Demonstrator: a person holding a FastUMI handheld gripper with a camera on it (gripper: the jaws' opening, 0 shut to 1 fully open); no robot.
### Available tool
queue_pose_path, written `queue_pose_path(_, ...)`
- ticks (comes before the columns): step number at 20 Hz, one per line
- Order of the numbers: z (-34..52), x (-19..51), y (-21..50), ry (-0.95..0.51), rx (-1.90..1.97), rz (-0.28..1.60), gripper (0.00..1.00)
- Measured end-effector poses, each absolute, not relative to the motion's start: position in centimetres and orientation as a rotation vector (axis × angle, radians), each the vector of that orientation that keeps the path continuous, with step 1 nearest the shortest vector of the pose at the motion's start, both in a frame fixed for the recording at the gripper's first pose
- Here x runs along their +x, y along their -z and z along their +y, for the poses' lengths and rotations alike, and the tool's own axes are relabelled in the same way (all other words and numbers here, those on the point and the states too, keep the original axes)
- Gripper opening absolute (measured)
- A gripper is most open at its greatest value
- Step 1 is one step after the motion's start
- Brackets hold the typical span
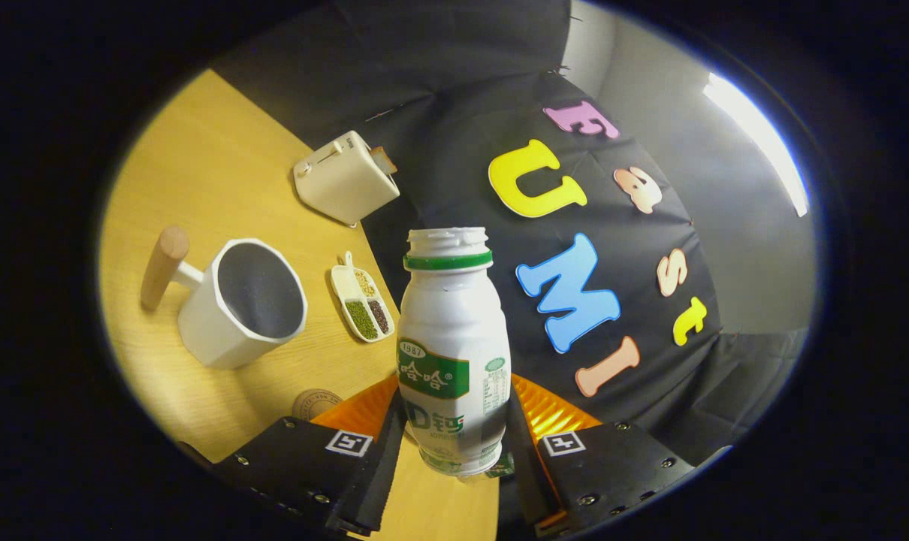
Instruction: Take the bottle from table, then pour the juice into the cup, finally place the bottle on the coaster
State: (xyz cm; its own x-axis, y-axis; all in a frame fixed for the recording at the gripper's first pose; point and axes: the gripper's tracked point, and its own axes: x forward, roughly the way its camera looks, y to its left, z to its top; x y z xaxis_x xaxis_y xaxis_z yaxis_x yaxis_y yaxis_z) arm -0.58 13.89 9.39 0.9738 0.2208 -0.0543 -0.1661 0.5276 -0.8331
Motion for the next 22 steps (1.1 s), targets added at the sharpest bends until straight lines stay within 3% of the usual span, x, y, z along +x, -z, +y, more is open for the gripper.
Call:
queue_pose_path(12, 14.6, 0.2, -7.9, -0.392, -0.379, 0.073, 0.67)
queue_pose_path(22, 13.8, 3.4, -3.8, -0.382, -0.132, 0.15, 0.67)
